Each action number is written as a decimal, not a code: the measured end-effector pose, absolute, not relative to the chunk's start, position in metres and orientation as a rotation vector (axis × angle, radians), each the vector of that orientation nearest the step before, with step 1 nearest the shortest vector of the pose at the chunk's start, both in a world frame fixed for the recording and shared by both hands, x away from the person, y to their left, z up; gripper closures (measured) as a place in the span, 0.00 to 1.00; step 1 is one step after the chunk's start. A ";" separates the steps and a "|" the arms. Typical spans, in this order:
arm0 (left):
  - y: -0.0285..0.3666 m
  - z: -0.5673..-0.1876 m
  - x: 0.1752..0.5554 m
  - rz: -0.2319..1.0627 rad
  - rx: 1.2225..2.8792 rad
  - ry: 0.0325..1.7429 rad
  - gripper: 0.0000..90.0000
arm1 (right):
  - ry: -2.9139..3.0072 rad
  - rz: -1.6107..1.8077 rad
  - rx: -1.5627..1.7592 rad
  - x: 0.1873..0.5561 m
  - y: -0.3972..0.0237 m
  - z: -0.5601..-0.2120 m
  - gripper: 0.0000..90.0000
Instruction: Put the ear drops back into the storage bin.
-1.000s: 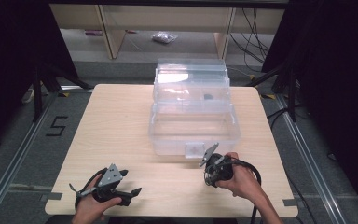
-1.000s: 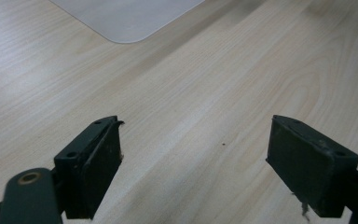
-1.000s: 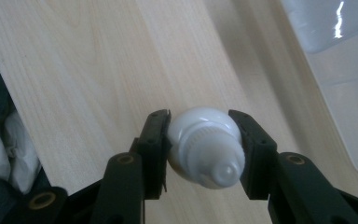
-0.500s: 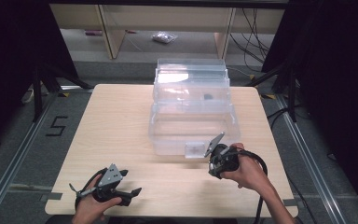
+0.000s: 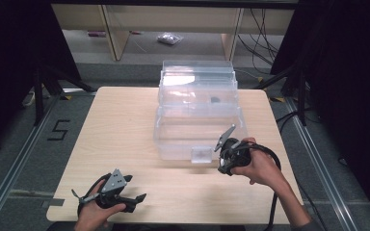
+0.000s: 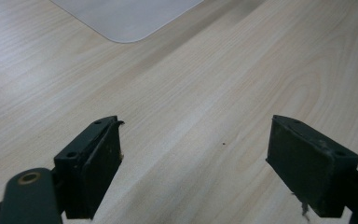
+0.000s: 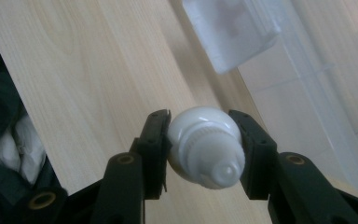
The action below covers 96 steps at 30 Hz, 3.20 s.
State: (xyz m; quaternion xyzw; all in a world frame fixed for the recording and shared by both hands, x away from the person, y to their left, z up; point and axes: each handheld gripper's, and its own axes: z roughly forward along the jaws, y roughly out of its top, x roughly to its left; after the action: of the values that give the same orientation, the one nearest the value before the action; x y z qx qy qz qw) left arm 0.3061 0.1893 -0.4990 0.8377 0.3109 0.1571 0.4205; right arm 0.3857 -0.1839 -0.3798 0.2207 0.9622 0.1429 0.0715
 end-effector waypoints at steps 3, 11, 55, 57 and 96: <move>0.189 -0.499 0.306 0.392 2.100 0.781 0.19 | 2.894 0.437 0.688 0.387 -0.185 -0.374 0.67; 0.189 -0.499 0.306 0.392 2.098 0.782 0.19 | 2.888 0.459 0.672 0.393 -0.191 -0.359 0.67; 0.188 -0.500 0.305 0.367 2.086 0.790 0.19 | 2.823 0.335 0.942 0.488 -0.208 -0.350 0.67; 0.190 -0.498 0.306 0.381 2.113 0.779 0.19 | 2.828 0.326 0.953 0.493 -0.208 -0.353 0.67; 0.188 -0.500 0.305 0.359 2.083 0.792 0.19 | 2.849 0.124 1.146 0.533 -0.204 -0.417 0.67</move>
State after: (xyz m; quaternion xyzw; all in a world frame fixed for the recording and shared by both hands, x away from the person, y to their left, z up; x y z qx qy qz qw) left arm 0.3046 0.1878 -0.4997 0.8340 0.3171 0.1439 0.4281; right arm 0.5326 -0.2040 -0.4168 0.3726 0.9265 0.0404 0.0339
